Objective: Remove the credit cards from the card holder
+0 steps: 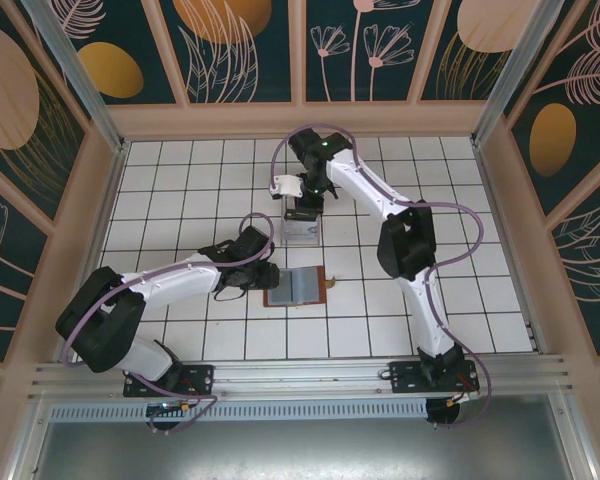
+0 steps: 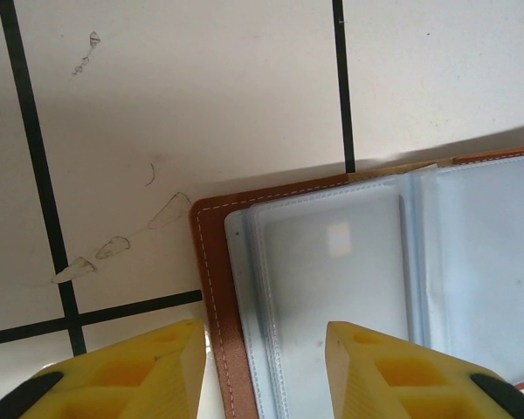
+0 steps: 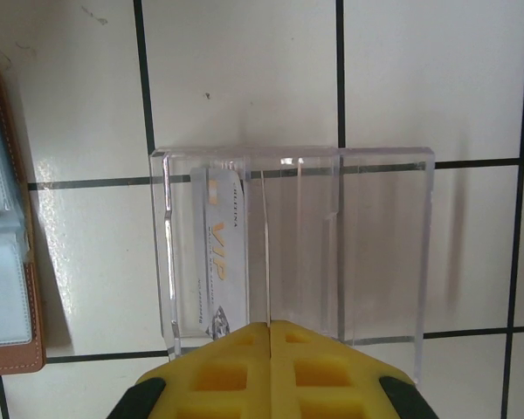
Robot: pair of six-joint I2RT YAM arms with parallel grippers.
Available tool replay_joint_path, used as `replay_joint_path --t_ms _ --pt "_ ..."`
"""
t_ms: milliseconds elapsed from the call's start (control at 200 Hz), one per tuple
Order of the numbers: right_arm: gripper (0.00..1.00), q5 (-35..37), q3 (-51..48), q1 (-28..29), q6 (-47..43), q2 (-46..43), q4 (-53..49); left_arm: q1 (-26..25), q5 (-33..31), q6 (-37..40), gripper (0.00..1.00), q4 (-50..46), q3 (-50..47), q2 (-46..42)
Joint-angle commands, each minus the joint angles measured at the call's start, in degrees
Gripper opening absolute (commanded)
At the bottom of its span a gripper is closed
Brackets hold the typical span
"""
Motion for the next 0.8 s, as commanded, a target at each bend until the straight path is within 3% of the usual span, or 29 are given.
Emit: replay_joint_path --t_ms 0,330,581,796 --pt "0.00 -0.69 1.01 0.09 -0.75 1.64 -1.54 -0.16 -0.46 -0.75 0.42 -0.50 -0.04 -0.70" --pt "0.00 -0.73 -1.29 0.91 -1.00 3.31 0.13 -0.17 -0.23 -0.60 0.42 -0.68 0.05 -0.60" --pt "0.16 0.09 -1.28 1.21 -0.70 4.38 1.14 -0.12 -0.74 -0.34 0.43 -1.19 0.21 -0.92" --pt "0.23 2.32 -1.33 1.09 0.02 4.03 3.15 -0.12 -0.91 -0.32 0.43 -1.46 0.26 -1.17"
